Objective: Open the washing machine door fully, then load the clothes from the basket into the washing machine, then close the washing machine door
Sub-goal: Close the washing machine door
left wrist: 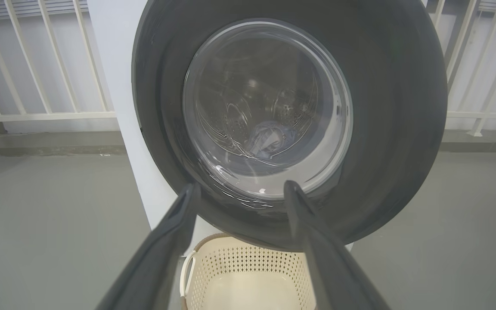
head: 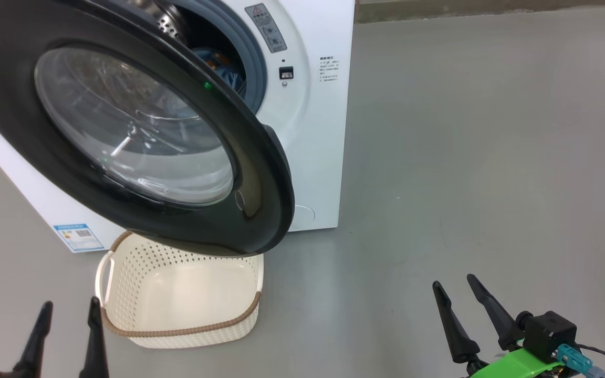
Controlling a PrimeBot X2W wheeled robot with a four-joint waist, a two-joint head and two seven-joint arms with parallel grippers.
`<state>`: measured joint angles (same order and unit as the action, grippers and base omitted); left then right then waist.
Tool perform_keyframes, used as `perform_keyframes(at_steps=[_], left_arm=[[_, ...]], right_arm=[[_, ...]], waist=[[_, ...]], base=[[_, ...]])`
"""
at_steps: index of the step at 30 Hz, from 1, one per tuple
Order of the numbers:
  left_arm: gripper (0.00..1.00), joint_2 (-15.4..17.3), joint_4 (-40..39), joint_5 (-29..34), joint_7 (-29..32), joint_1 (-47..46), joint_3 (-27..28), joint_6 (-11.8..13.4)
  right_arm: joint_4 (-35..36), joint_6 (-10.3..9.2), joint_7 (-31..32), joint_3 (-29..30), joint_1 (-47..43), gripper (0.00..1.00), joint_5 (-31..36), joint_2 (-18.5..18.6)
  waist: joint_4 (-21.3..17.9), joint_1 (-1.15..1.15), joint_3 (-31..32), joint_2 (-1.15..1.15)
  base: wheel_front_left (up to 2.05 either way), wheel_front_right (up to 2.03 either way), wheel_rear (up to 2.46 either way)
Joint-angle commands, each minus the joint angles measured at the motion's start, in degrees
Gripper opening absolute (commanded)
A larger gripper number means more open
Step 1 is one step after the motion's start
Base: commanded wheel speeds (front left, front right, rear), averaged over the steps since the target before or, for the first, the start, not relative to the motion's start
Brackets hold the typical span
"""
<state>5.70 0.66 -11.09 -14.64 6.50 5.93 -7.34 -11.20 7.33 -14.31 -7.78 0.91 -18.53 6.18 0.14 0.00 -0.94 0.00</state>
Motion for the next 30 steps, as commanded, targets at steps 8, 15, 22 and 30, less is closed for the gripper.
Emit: perform_keyframes(at_steps=[8, 15, 22, 30], left_arm=[[1.0, -1.29, -3.38, 2.74, -0.36, 1.54, 0.71, -0.14], [1.0, -2.22, -2.93, 3.57, -0.36, 3.12, 1.19, -0.14], [1.0, -2.61, -2.18, 4.1, -0.36, 3.74, 1.41, -0.13], [1.0, -2.78, -1.44, 3.88, -0.36, 4.19, 1.49, 0.15]], right_arm=[[1.5, 0.16, -0.69, -1.08, -0.21, 1.0, 0.16, 0.45], [1.45, 0.16, -0.69, -0.9, -0.4, 1.0, 0.29, 0.39], [1.47, 0.16, -0.69, -0.82, -0.44, 1.0, 0.32, 0.31], [1.52, 0.16, -0.69, -0.76, -0.4, 1.0, 0.43, 0.28]], waist=[[0.04, 0.0, -0.03, 0.0], [-0.17, 0.0, 0.27, 0.0], [-0.22, 0.0, 0.52, 0.0], [-0.23, 0.0, 0.6, 0.0]], base=[[0.0, 0.0, 0.0], [0.0, 0.0, 0.0], [0.0, 0.0, 0.0], [0.0, 0.0, 0.0]])
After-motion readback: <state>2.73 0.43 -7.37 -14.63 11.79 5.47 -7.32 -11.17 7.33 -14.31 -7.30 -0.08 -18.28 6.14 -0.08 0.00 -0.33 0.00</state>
